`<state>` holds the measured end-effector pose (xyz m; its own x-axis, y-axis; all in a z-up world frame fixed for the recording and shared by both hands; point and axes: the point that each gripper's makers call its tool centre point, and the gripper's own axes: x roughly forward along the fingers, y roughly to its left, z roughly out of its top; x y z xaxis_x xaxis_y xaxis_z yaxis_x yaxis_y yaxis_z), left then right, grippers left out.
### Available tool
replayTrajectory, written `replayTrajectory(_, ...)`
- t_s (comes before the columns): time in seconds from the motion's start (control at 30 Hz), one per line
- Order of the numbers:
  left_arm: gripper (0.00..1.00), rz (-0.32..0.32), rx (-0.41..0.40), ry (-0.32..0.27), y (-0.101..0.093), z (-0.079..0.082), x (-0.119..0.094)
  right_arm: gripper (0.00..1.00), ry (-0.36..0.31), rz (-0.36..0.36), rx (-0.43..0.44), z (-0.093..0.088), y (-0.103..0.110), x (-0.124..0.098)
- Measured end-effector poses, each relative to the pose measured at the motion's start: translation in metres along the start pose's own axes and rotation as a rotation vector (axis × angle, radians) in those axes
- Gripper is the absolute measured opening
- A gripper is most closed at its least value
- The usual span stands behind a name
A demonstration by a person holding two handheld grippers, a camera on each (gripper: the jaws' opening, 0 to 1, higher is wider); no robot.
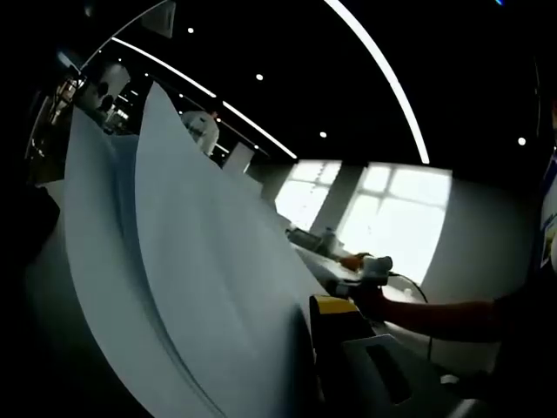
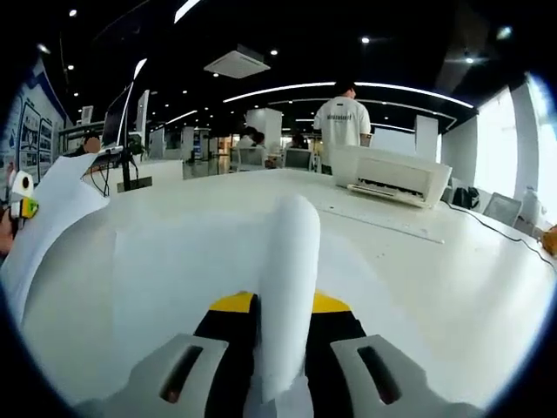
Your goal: Organize the stack of printing papers by aligning and flattening the scattered papers on the table
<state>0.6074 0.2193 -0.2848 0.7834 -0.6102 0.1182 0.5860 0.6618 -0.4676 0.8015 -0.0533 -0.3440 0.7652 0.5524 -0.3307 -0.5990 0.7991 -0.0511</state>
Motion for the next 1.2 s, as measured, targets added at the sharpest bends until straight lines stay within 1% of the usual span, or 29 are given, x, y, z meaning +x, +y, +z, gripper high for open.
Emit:
replayTrajectory(0.17, 0.14, -0.001, 0.001, -0.001, 0.001, 0.0, 0.0, 0.12, -0.031, 0.01, 0.012, 0.007, 0.001, -0.004)
replayTrajectory(0.27, 0.14, -0.001, 0.002, 0.0, 0.001, 0.0, 0.0, 0.1, -0.024, 0.008, 0.009, 0.006, 0.001, -0.003)
replayTrajectory(0.4, 0.14, 0.0, 0.003, 0.0, 0.001, 0.0, 0.0, 0.1, -0.029, 0.015, 0.039, 0.008, 0.001, -0.005)
replayTrajectory(0.43, 0.14, 0.0, 0.003, 0.0, 0.001, 0.0, 0.0, 0.1, -0.028, 0.016, 0.043, 0.007, 0.001, -0.005)
replayTrajectory(0.57, 0.14, 0.0, 0.003, 0.001, 0.001, 0.0, 0.0, 0.08, -0.007, 0.033, 0.11, 0.006, 0.003, -0.006)
replayTrajectory(0.67, 0.14, 0.0, 0.004, 0.001, 0.001, 0.0, 0.0, 0.06, 0.017, 0.046, 0.114, 0.002, 0.007, -0.005)
replayTrajectory(0.73, 0.14, 0.0, 0.005, 0.001, 0.001, 0.0, 0.0, 0.04, 0.031, 0.056, 0.089, 0.0, 0.011, -0.004)
replayTrajectory(0.83, 0.14, 0.0, 0.005, 0.001, 0.001, 0.0, 0.0, 0.0, 0.023, 0.06, 0.018, 0.002, 0.014, -0.005)
replayTrajectory(0.87, 0.14, 0.0, 0.005, 0.001, 0.0, -0.001, 0.0, 0.0, 0.009, 0.055, -0.017, 0.004, 0.014, -0.005)
replayTrajectory(0.9, 0.14, 0.0, 0.005, 0.001, 0.0, -0.001, 0.0, 0.0, -0.001, 0.054, -0.032, 0.006, 0.014, -0.005)
replayTrajectory(1.0, 0.14, 0.0, 0.005, 0.001, 0.0, -0.001, 0.0, 0.01, -0.033, 0.062, -0.052, 0.011, 0.018, -0.008)
replayTrajectory(1.03, 0.14, -0.001, 0.005, 0.001, 0.0, -0.001, 0.0, 0.02, -0.061, 0.072, -0.07, 0.016, 0.02, -0.01)
replayTrajectory(1.1, 0.14, -0.001, 0.005, -0.001, 0.001, 0.0, 0.0, 0.05, -0.109, 0.059, -0.117, 0.024, 0.021, -0.012)
replayTrajectory(1.17, 0.14, -0.001, 0.005, -0.001, 0.001, 0.0, 0.0, 0.07, -0.129, 0.032, -0.175, 0.027, 0.021, -0.013)
replayTrajectory(1.2, 0.14, -0.001, 0.005, -0.001, 0.002, 0.0, 0.0, 0.07, -0.125, 0.04, -0.182, 0.026, 0.025, -0.013)
